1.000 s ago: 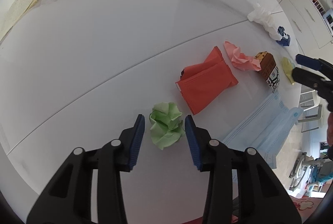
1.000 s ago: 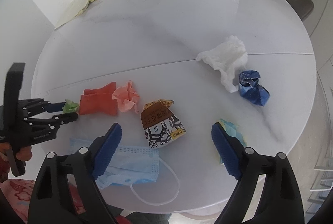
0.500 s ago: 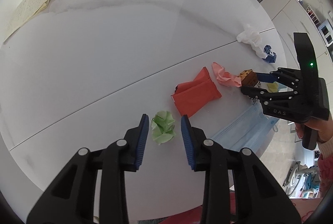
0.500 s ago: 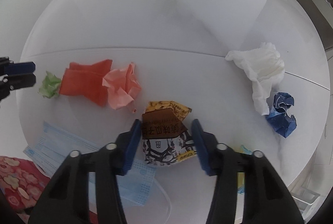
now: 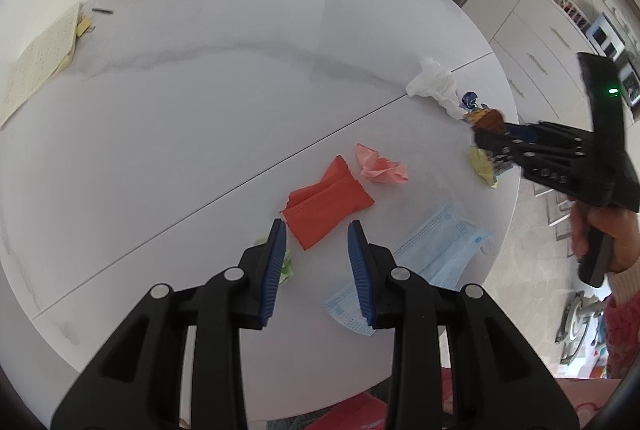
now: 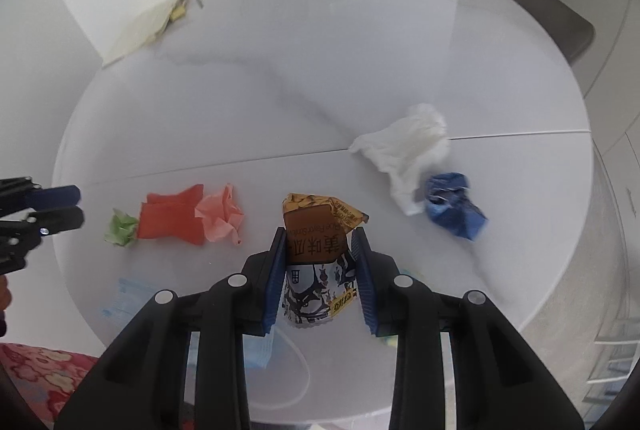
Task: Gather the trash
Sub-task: 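Close the left tool on the crumpled green paper while the right tool holds the carton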
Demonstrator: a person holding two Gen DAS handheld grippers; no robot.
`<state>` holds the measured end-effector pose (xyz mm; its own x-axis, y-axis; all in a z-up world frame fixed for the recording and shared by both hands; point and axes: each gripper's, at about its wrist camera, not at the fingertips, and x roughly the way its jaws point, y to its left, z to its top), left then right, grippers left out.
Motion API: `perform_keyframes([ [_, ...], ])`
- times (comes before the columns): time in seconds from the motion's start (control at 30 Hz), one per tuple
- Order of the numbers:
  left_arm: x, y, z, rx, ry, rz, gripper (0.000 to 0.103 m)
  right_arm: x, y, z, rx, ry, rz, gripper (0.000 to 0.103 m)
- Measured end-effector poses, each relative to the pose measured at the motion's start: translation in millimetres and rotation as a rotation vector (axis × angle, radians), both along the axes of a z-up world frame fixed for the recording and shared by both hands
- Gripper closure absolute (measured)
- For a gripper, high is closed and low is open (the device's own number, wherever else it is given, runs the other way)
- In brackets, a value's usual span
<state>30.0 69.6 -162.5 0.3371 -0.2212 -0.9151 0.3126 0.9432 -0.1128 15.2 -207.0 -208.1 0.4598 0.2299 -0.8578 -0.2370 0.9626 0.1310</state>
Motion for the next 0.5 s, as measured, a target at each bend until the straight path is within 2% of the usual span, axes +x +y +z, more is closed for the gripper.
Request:
perform_keyframes([
  [0.2, -0.8, 7.8, -15.8, 0.015, 0.036, 0.036, 0.070, -31.4, -23.8, 16.2, 0.017, -0.016, -0.037, 0.070],
  [0.27, 1.4, 12.5, -30.2, 0.011, 0.071, 0.059, 0.064, -36.3, -23.5, 16.8, 0.025, -0.014, -0.049, 0.070],
  [0.37, 4.7, 17.1, -50.6, 0.026, 0.107, 0.093, 0.051, -44.3, -22.4, 18.1, 0.030, -0.014, -0.053, 0.070],
  [0.5, 9.9, 16.4, -70.7, 0.056, 0.142, 0.104, 0.049, -48.1, -22.8, 20.6, 0.033, -0.015, -0.044, 0.070],
])
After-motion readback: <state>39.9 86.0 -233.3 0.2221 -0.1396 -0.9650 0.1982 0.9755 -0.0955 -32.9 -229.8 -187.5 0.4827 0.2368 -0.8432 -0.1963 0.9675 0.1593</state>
